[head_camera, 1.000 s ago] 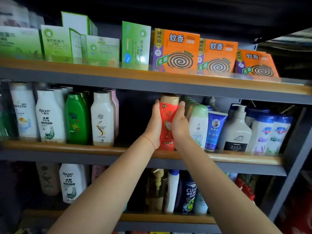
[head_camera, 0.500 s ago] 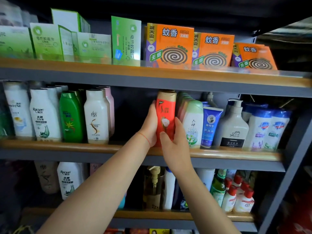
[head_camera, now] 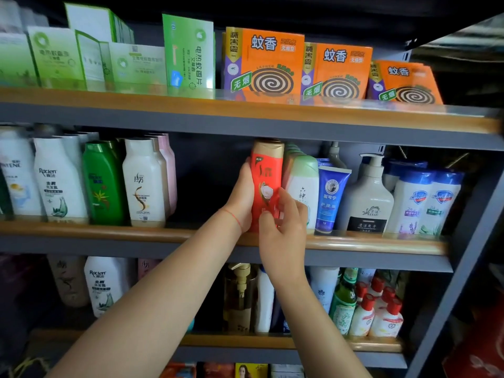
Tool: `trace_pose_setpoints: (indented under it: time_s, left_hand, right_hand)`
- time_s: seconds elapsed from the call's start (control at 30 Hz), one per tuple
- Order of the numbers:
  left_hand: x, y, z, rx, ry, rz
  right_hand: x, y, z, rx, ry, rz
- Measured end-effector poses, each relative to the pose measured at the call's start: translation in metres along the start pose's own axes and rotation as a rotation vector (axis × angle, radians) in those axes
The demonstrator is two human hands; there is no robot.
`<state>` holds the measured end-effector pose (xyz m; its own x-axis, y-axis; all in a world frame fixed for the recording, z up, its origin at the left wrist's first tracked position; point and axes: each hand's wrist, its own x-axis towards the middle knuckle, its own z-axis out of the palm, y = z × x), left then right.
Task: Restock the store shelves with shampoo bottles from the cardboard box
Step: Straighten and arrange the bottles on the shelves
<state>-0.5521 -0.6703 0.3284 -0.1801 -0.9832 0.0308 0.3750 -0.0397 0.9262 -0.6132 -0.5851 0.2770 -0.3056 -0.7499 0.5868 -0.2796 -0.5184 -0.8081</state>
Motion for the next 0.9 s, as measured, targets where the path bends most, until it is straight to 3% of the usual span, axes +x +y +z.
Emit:
trace_pose_setpoints:
  time_s: [0.13,0.23,0.33,0.43,0.5,0.57,0.67,0.8,0.9]
  left_hand:
    - [-0.006,0.005,-0.004,-0.028,0.010,0.023]
    - [-0.024,0.015,-0.017,0.090,0.067,0.099]
    - [-0.054,0.021,-0.053,0.286,0.200,0.411]
    - [-0.089,0.020,-0.099,0.350,0.502,0.834]
    - [-0.097,0.023,-0.127,0.414,0.692,0.959]
    - [-0.094,0.029,-0.148,0.492,0.747,0.920]
    - [-0.090,0.040,-0.163,0.534,0.635,0.675]
    - [-0.080,0.060,-0.170,0.289,0.403,0.323]
    - [-0.076,0.075,-0.175,0.083,0.297,0.174]
  right_hand:
    - [-0.002,-0.001,0.002,0.032,0.067,-0.041]
    - [-0.005,-0.005,0.011,0.106,0.141,-0.109]
    - [-0.006,-0.018,0.033,0.208,0.061,-0.142]
    - [-0.005,-0.032,0.071,0.237,-0.076,-0.069]
    - [-0.003,-0.041,0.099,0.245,-0.175,0.032]
    - [0.000,-0.051,0.122,0.271,-0.249,0.147]
    - [0.009,-0.061,0.148,0.305,-0.316,0.320]
    - [0.023,-0.061,0.176,0.341,-0.325,0.514]
    - [0.044,-0.028,0.204,0.378,-0.326,0.579]
